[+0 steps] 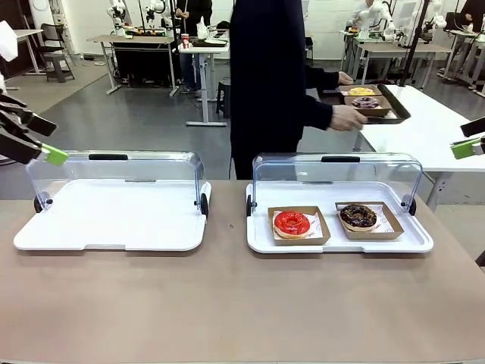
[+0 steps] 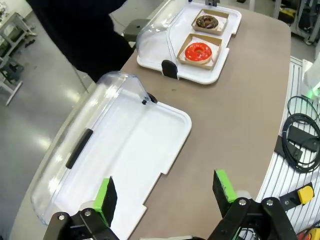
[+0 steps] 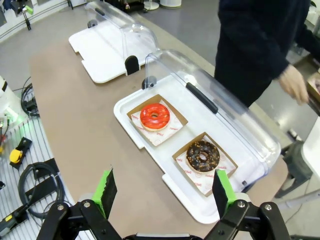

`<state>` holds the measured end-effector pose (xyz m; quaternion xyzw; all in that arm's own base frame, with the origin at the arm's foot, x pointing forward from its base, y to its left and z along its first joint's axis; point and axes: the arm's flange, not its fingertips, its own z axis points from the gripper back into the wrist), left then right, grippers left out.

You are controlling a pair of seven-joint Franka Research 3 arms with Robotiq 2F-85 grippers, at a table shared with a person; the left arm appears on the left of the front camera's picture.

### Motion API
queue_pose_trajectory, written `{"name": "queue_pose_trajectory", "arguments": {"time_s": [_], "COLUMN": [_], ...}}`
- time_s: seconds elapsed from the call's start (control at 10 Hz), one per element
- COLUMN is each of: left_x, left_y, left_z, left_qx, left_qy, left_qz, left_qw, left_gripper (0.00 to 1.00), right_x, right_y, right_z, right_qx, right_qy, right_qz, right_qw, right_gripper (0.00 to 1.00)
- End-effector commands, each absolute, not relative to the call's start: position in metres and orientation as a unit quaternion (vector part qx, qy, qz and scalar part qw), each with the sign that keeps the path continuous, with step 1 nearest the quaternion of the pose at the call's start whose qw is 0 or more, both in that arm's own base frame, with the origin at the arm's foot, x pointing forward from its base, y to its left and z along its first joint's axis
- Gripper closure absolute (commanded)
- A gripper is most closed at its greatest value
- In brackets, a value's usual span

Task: Provide the desired donut to the person.
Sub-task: Place the picked Paper togo box onto the Handle tray extended by the person.

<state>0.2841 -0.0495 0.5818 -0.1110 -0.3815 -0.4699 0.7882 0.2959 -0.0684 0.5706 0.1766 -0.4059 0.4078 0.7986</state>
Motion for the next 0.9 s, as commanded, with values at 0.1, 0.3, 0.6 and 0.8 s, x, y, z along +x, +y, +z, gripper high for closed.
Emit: {"name": "queue_pose_trajectory", "arguments": {"time_s": [0.1, 0.3, 0.6, 0.8], "left_x": [0.272, 0.271, 0.278, 0.283], "left_y": [-0.036, -0.023, -0.024, -0.025], "left_z": [0.558, 0.553, 0.550, 0.552], "left_qx": [-0.120, -0.133, -0.139, -0.138], "left_qy": [-0.383, -0.403, -0.402, -0.403], "left_qz": [-0.492, -0.494, -0.498, -0.501], "left_qw": [0.773, 0.759, 0.756, 0.753], "left_gripper": [0.00, 0.00, 0.00, 0.00], "right_x": [0.297, 0.297, 0.297, 0.297], "right_y": [-0.067, -0.067, -0.067, -0.067], "right_z": [0.567, 0.567, 0.567, 0.567], "right_qx": [0.185, 0.185, 0.185, 0.185], "right_qy": [-0.411, -0.411, -0.411, -0.411], "right_qz": [0.410, 0.410, 0.410, 0.410], "right_qw": [0.793, 0.793, 0.793, 0.793], "right_gripper": [0.00, 0.00, 0.00, 0.00]}}
